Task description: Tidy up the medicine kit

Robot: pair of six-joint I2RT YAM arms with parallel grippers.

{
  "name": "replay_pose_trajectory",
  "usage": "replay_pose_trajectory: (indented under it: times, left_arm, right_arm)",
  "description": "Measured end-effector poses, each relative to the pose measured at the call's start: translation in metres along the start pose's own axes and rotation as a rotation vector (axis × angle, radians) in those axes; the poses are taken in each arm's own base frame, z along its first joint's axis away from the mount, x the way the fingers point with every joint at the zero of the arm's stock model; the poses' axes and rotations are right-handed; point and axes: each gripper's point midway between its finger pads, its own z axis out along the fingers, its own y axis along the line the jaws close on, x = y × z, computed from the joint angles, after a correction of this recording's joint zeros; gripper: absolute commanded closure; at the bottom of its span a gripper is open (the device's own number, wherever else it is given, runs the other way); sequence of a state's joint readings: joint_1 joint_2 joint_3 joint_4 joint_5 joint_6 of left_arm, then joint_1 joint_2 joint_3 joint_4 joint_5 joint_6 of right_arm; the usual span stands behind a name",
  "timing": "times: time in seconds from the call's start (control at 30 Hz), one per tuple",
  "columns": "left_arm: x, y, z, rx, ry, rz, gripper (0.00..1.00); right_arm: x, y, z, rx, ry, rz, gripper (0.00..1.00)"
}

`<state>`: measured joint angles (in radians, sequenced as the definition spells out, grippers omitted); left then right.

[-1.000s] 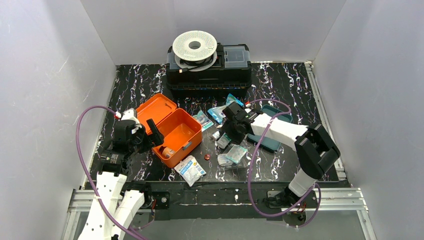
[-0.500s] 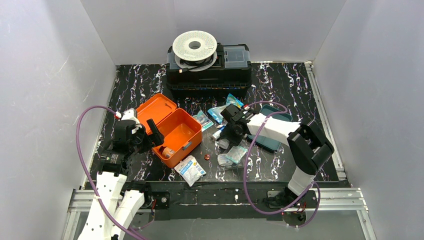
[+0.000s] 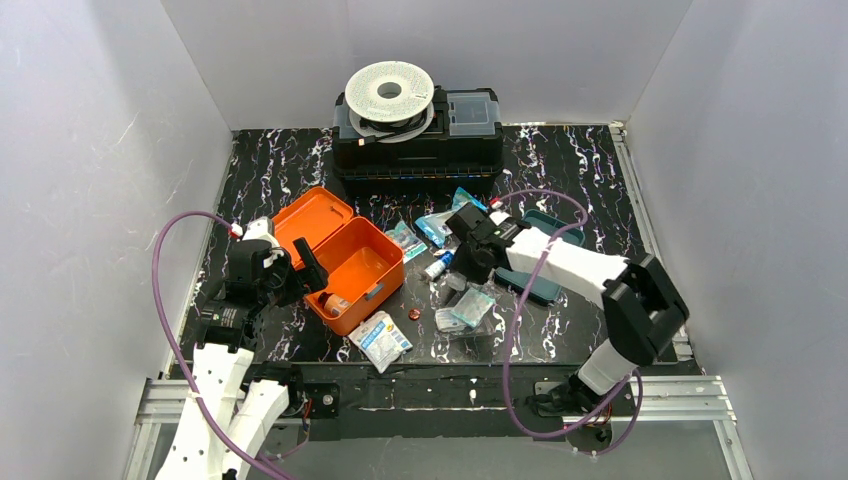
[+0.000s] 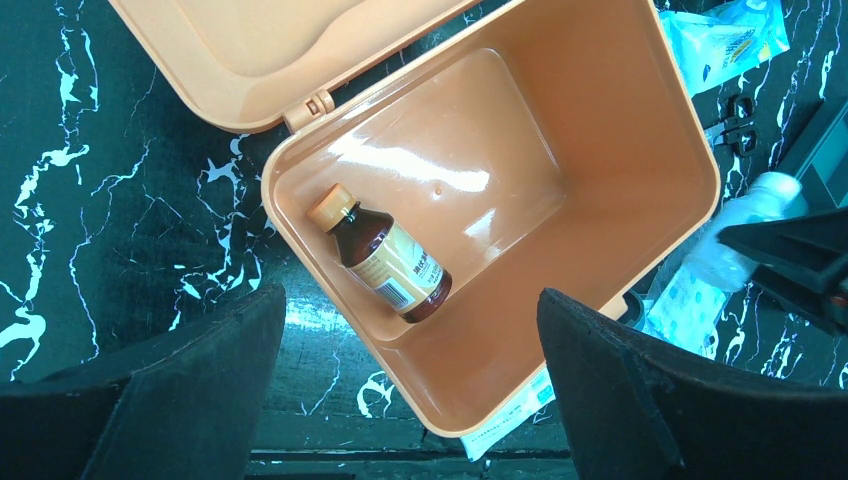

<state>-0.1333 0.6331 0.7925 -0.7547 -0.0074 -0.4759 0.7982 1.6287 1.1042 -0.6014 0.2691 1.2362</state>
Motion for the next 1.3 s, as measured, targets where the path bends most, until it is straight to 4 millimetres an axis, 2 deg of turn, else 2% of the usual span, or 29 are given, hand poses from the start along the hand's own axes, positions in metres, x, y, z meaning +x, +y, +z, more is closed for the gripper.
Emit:
replay_pose_trajectory:
  times: [0.3, 0.47, 0.6, 0.8, 0.87, 0.97, 1.1, 1.2, 1.3]
  left_arm:
    - [0.0, 0.0, 0.0, 0.0, 0.0, 0.0, 0.03]
    - [0.0, 0.001, 0.0, -0.006, -0.003, -0.004, 0.03]
    - [-0.002, 0.003, -0.001, -0.02, -0.015, -0.012, 0.03]
    - [-0.006, 0.015, -0.005, -0.085, -0.057, -0.043, 0.02]
    - [-0.007, 0.021, -0.006, -0.117, -0.069, -0.058, 0.02]
    - [-0.009, 0.031, -0.008, -0.176, -0.087, -0.083, 0.02]
    - [-0.012, 0.045, -0.014, -0.259, -0.122, -0.126, 0.02]
    - [-0.017, 0.055, -0.02, -0.32, -0.158, -0.164, 0.02]
    - [-0.018, 0.065, -0.025, -0.374, -0.184, -0.192, 0.02]
  right_arm:
    - [-0.032, 0.038, -0.082, -0.266, -0.153, -0.197, 0.99]
    - [-0.035, 0.067, -0.114, -0.425, -0.183, -0.368, 0.99]
    - [-0.032, 0.101, -0.143, -0.557, -0.185, -0.526, 0.99]
    - [-0.023, 0.171, -0.185, -0.759, -0.175, -0.74, 0.99]
    - [-0.015, 0.191, -0.193, -0.808, -0.155, -0.808, 0.99]
    - [-0.001, 0.22, -0.193, -0.846, -0.117, -0.912, 0.99]
    - [0.025, 0.246, -0.168, -0.837, -0.049, -1.026, 0.99]
    - [0.047, 0.249, -0.142, -0.793, 0.014, -1.085, 0.99]
    - [0.068, 0.241, -0.116, -0.737, 0.08, -1.13, 0.99]
